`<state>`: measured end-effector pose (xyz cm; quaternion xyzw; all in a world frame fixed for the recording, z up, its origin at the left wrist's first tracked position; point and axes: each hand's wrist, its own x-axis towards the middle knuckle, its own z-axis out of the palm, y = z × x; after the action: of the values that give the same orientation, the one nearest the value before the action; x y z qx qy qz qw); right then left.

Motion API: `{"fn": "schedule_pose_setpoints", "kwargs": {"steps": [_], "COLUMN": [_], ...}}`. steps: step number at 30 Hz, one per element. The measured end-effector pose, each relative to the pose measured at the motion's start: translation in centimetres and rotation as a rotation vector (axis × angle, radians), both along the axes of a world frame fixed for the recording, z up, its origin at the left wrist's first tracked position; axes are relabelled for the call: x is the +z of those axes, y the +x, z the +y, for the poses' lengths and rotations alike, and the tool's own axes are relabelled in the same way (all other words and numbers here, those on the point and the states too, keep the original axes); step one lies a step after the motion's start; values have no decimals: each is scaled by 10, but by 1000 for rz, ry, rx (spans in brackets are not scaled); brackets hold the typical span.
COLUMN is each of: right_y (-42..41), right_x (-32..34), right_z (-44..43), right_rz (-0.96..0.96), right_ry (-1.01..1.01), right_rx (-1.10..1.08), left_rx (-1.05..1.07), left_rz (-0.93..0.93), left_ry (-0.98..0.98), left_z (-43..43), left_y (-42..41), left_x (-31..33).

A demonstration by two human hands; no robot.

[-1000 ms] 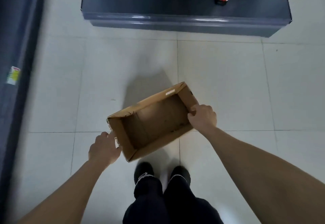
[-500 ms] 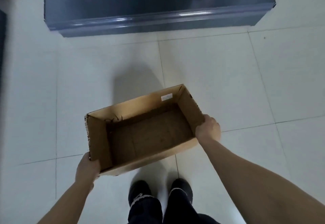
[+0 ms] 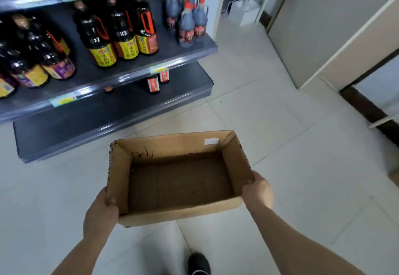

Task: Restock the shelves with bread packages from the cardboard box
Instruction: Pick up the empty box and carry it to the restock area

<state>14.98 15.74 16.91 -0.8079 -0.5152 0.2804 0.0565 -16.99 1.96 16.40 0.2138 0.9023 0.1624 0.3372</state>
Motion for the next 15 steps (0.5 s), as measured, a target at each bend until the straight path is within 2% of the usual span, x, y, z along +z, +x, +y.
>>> {"fn": "schedule_pose_setpoints", "kwargs": {"steps": [8,15], "right_y": [97,206], "right_x": [142,232], "right_z": [35,84], "right_rz": [-2,-36], "right_ry": [197,359], "right_rx": [-250,-404], "left_rx": [-236,-349], "left_rz": [-27,-48], "left_ry": [229,425], "left_z": [114,231], "left_y": [71,176], "left_x": [126,216]}}
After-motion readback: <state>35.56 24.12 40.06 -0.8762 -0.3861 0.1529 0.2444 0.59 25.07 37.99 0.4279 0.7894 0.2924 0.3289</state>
